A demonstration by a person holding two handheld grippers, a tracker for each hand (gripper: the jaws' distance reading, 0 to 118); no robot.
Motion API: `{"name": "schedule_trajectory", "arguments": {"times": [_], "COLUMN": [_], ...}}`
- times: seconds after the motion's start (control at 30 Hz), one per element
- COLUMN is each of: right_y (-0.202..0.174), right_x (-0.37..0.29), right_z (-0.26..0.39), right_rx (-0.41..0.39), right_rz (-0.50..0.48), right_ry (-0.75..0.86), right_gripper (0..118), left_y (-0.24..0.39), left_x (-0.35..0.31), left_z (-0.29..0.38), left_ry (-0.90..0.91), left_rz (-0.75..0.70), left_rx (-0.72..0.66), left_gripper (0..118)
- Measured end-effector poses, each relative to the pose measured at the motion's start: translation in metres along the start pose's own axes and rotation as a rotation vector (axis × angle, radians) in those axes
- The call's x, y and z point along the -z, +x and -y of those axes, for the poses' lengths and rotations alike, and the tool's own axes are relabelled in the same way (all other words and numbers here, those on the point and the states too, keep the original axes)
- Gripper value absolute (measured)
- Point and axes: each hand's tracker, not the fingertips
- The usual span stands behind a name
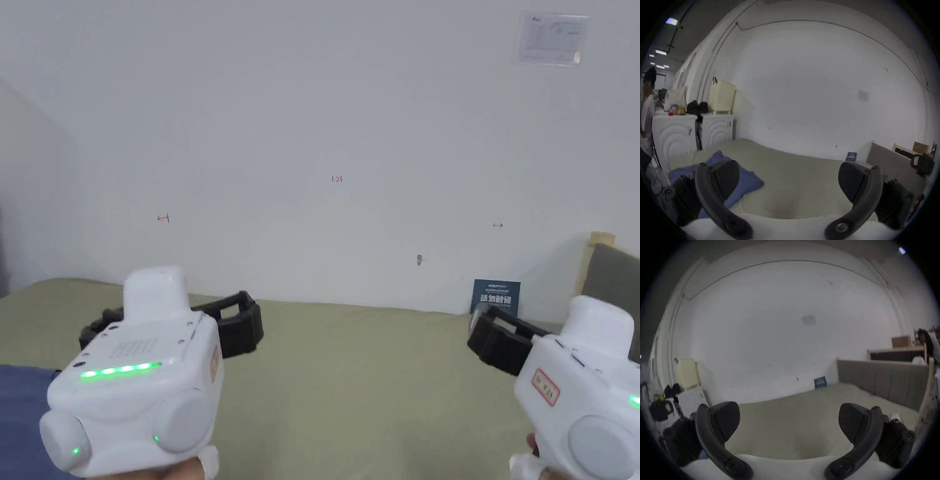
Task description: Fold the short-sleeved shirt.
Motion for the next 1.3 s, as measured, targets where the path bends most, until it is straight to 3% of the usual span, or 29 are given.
{"name": "schedule_trajectory", "arguments": {"times": [0.27, 0.43, 0.67, 0.87, 0.9, 0.93, 0.97, 1.0, 1.03, 1.1, 1.17, 1.3], "right_y": [-0.012, -0.028, -0.024, -0.024, -0.024, -0.025, -0.027, -0.028, -0.028, -0.029, -0.030, -0.037], "right_x": [-0.005, -0.010, -0.004, -0.007, -0.008, -0.009, -0.011, -0.014, -0.015, -0.017, -0.020, -0.019], "right_z": [-0.009, 0.003, 0.025, 0.020, 0.018, 0.017, 0.018, 0.019, 0.020, 0.019, 0.020, 0.024], "right_rx": [-0.142, -0.325, -0.267, -0.309, -0.316, -0.328, -0.344, -0.355, -0.363, -0.395, -0.360, -0.362], "right_rz": [0.006, 0.030, 0.036, 0.054, 0.049, 0.049, 0.049, 0.042, 0.041, 0.117, 0.018, 0.012], "right_ry": [0.052, 0.089, -0.008, 0.007, 0.005, -0.001, -0.007, 0.000, 0.016, 0.063, 0.011, -0.004], "right_gripper": [118, 118, 118, 117, 117, 116, 106, 59, 0, 0, 0, 0], "left_y": [0.005, 0.014, 0.015, 0.010, 0.011, 0.011, 0.011, 0.013, 0.014, 0.014, 0.013, 0.013], "left_x": [-0.004, -0.009, -0.005, -0.001, -0.001, 0.000, 0.000, 0.001, 0.004, 0.001, 0.000, -0.003], "left_z": [-0.013, -0.009, 0.007, 0.005, 0.004, 0.005, 0.006, 0.008, 0.012, 0.018, 0.021, 0.019], "left_ry": [0.063, 0.112, 0.040, 0.029, 0.011, 0.005, 0.002, -0.006, -0.009, -0.002, -0.008, -0.006], "left_rz": [-0.023, -0.097, -0.047, -0.017, -0.013, -0.007, -0.004, -0.004, -0.014, -0.039, 0.006, -0.026], "left_rx": [0.102, 0.249, 0.251, 0.199, 0.202, 0.200, 0.203, 0.205, 0.208, 0.207, 0.204, 0.245], "left_gripper": [118, 118, 118, 118, 114, 100, 68, 2, 0, 0, 0, 0]}}
